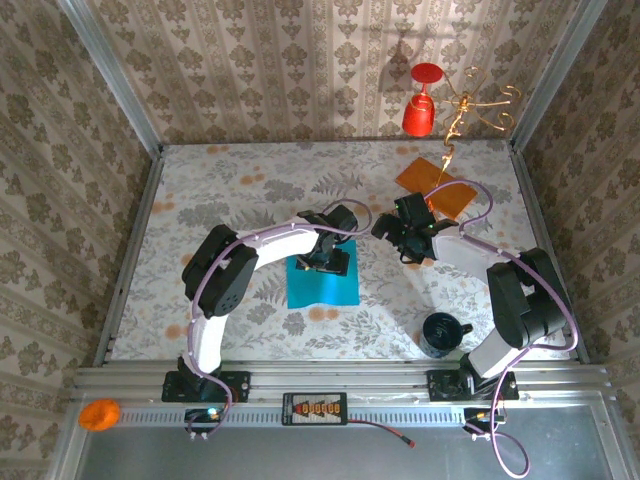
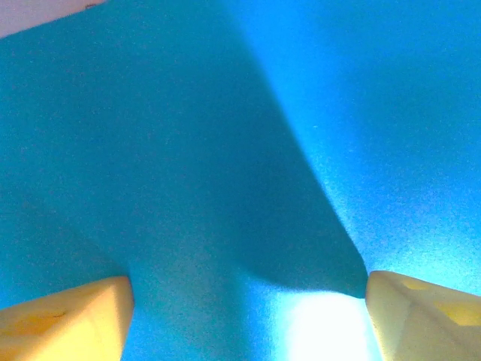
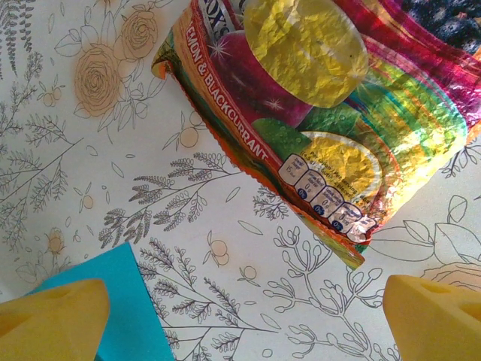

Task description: Fold a paper plane with a square sheet of paper (pick it up from the middle)

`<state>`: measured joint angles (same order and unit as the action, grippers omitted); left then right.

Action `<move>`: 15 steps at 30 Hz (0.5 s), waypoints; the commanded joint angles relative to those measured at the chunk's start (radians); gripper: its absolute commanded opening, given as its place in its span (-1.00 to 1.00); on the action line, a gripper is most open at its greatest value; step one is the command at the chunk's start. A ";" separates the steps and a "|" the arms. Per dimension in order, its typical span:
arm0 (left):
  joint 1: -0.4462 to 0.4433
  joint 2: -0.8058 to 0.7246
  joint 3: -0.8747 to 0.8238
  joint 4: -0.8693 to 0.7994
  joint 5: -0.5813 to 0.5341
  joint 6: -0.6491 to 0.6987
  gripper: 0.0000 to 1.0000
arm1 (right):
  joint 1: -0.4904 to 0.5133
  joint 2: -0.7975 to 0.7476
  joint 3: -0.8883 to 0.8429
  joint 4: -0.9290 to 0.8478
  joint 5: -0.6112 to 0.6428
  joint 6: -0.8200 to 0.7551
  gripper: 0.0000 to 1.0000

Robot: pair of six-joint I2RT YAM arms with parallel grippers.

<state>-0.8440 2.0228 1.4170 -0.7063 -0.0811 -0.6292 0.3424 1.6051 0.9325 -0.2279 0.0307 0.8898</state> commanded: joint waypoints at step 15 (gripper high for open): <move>0.109 -0.298 -0.187 0.293 0.234 -0.013 -0.20 | -0.007 -0.026 0.007 -0.007 0.009 -0.020 0.90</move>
<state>-0.7757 1.8244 1.2678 -0.5594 0.0170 -0.6426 0.3401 1.6051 0.9325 -0.2348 0.0303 0.8883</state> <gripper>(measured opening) 0.408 0.949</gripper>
